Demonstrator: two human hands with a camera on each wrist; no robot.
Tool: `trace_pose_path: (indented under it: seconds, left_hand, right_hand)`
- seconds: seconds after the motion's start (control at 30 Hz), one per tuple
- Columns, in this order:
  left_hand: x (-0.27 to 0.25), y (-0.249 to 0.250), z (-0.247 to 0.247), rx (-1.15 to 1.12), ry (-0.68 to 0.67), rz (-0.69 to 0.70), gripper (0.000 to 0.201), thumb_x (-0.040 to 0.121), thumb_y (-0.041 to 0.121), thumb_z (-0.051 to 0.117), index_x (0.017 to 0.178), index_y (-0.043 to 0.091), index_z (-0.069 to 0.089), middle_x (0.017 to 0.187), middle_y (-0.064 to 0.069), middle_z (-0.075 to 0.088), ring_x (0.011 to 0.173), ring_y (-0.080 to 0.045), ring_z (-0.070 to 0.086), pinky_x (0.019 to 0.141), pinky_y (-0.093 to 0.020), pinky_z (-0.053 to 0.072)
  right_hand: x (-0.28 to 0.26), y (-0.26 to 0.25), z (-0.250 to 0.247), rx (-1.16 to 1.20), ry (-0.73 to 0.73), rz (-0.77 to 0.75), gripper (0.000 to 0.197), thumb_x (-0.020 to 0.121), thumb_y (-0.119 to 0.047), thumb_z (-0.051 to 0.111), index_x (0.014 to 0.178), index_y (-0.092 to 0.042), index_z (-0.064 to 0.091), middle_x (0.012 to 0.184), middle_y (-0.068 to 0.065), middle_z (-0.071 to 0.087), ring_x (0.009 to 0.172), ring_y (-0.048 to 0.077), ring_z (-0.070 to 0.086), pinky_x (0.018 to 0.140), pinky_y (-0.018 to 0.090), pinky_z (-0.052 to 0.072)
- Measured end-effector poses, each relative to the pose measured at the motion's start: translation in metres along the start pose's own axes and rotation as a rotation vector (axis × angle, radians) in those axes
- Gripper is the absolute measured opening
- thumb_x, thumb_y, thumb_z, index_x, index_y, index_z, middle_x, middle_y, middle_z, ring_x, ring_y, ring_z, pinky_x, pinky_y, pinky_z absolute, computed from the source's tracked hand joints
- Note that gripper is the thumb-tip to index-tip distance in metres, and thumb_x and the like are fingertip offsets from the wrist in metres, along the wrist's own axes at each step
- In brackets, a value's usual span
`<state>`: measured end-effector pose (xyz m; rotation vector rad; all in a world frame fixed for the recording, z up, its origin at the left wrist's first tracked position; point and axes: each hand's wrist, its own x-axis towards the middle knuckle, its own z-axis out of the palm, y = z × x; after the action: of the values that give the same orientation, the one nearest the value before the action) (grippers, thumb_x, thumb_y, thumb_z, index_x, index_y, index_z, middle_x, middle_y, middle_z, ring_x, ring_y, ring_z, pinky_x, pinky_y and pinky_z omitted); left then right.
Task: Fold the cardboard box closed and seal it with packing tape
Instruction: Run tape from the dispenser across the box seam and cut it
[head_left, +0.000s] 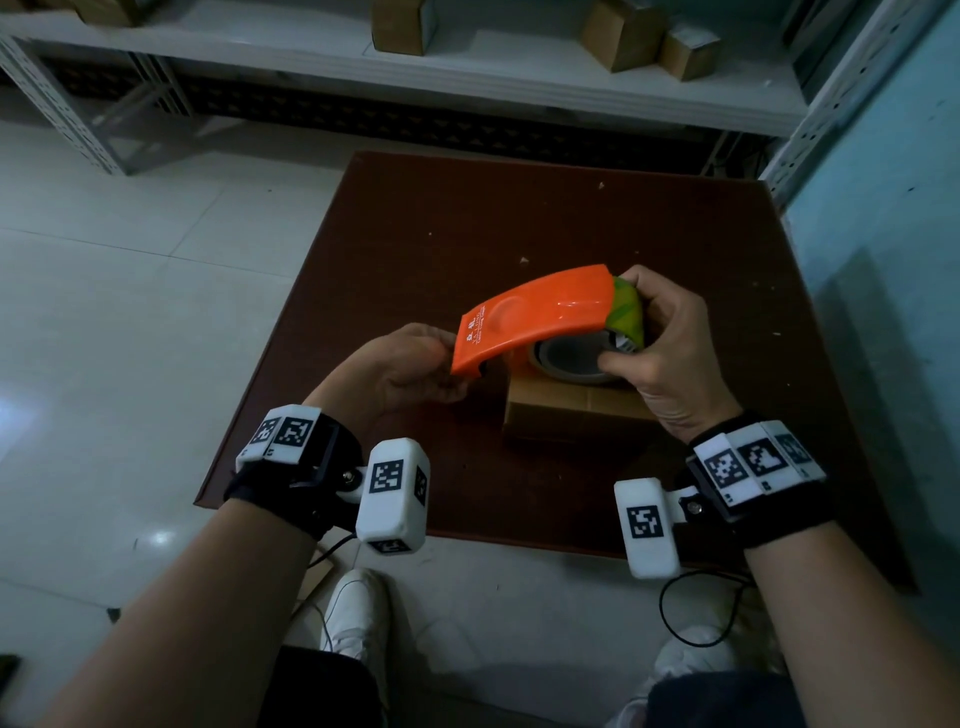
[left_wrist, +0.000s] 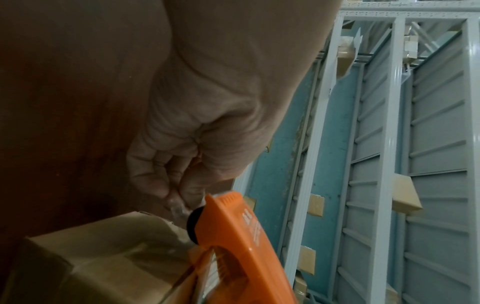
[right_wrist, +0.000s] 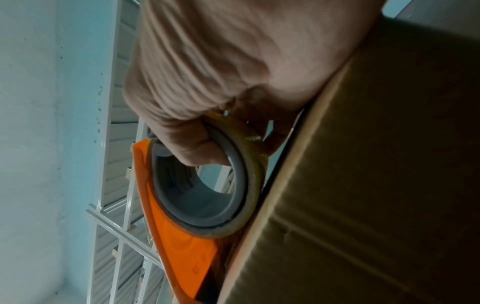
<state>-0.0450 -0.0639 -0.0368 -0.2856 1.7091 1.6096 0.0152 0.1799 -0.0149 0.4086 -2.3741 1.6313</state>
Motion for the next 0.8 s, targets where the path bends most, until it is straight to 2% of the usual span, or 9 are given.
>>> trace_pose_path:
  seconds: [0.1, 0.27, 0.4, 0.53, 0.7, 0.8]
  left_hand:
    - [0.002, 0.001, -0.002, 0.042, 0.018, 0.003, 0.037, 0.097, -0.014, 0.036, 0.081, 0.003, 0.064, 0.084, -0.012, 0.061, 0.077, -0.017, 0.059, 0.060, -0.026, 0.056]
    - [0.002, 0.000, 0.003, 0.075, 0.040, 0.007, 0.039, 0.099, -0.014, 0.033, 0.080, 0.003, 0.062, 0.088, -0.013, 0.060, 0.080, -0.017, 0.059, 0.056, -0.024, 0.058]
    - [0.004, -0.002, 0.003, 0.082, 0.047, 0.006, 0.037, 0.098, -0.015, 0.033, 0.083, 0.003, 0.061, 0.094, -0.017, 0.059, 0.083, -0.018, 0.060, 0.055, -0.022, 0.058]
    - [0.001, -0.001, 0.004, 0.108, 0.054, 0.029, 0.038, 0.096, -0.018, 0.034, 0.080, 0.002, 0.063, 0.086, -0.014, 0.061, 0.077, -0.015, 0.061, 0.053, -0.020, 0.057]
    - [0.001, -0.004, 0.009, 0.135, 0.093, 0.047, 0.041, 0.099, -0.013, 0.037, 0.075, 0.006, 0.063, 0.084, -0.011, 0.063, 0.076, -0.015, 0.061, 0.067, -0.027, 0.054]
    - [0.003, -0.010, 0.013, 0.093, 0.080, 0.054, 0.040, 0.100, -0.011, 0.039, 0.075, 0.006, 0.065, 0.075, -0.008, 0.068, 0.072, -0.014, 0.063, 0.062, -0.025, 0.054]
  right_hand:
    - [0.000, 0.001, 0.001, 0.032, -0.001, -0.021, 0.040, 0.069, -0.013, 0.069, 0.099, 0.011, 0.057, 0.095, 0.026, 0.063, 0.087, 0.029, 0.060, 0.076, 0.020, 0.052]
    - [0.000, 0.000, 0.001, 0.024, -0.005, -0.040, 0.041, 0.069, -0.015, 0.067, 0.097, 0.013, 0.056, 0.094, 0.029, 0.061, 0.087, 0.030, 0.058, 0.076, 0.018, 0.051]
    - [0.000, 0.001, 0.000, 0.028, -0.010, -0.046, 0.042, 0.068, -0.015, 0.068, 0.096, 0.013, 0.056, 0.094, 0.028, 0.061, 0.088, 0.030, 0.059, 0.076, 0.023, 0.052]
    - [0.000, 0.000, 0.000, 0.042, -0.028, -0.053, 0.041, 0.069, -0.016, 0.072, 0.098, 0.008, 0.058, 0.096, 0.026, 0.062, 0.089, 0.030, 0.060, 0.078, 0.032, 0.054]
    - [0.001, 0.000, 0.001, 0.060, -0.035, -0.062, 0.043, 0.069, -0.020, 0.077, 0.098, 0.005, 0.058, 0.095, 0.024, 0.063, 0.089, 0.031, 0.060, 0.078, 0.034, 0.054]
    - [0.001, 0.003, 0.001, 0.045, -0.025, -0.073, 0.043, 0.069, -0.019, 0.078, 0.097, 0.007, 0.058, 0.094, 0.025, 0.063, 0.088, 0.032, 0.060, 0.076, 0.033, 0.053]
